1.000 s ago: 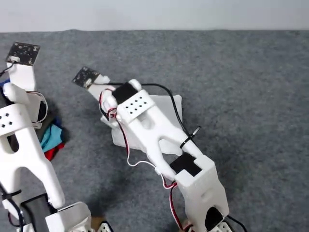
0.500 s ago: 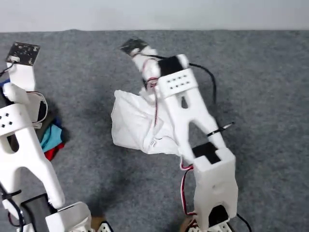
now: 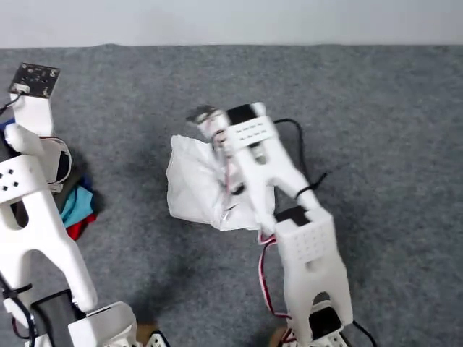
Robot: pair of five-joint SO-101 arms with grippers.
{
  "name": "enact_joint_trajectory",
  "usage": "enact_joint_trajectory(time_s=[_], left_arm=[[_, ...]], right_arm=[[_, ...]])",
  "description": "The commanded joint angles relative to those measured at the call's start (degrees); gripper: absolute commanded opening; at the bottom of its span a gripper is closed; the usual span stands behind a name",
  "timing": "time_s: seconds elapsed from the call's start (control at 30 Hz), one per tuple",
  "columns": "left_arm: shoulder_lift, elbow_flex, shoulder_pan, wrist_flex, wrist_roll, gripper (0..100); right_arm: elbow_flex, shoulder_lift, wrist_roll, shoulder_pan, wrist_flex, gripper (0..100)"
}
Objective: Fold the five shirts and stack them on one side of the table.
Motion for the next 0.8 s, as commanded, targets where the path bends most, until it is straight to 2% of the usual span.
enact_joint_trajectory(time_s=[0.0, 0.2, 0.33, 0.67, 0.77], left_arm=[[-2.37, -0.13, 0.26, -0.44, 0.62, 2], [-2.29, -0.13, 0.26, -0.70, 0.62, 2], [-2.20, -0.13, 0.26, -0.70, 0.62, 2], [-2.02, -0.13, 0.26, -0.79, 0.53, 2], [-1.93, -0.13, 0.26, -0.88, 0.53, 2]], right_arm=[[-4.66, -2.15, -1.93, -6.11, -0.48, 0.9], [-13.54, -2.68, -3.52, -13.23, 2.51, 0.9], [-18.64, -2.51, -3.52, -14.37, 5.41, 0.9], [-19.78, -1.98, -3.16, -4.62, 7.87, 0.9], [-19.78, 1.10, -3.08, -3.74, 7.87, 0.9]])
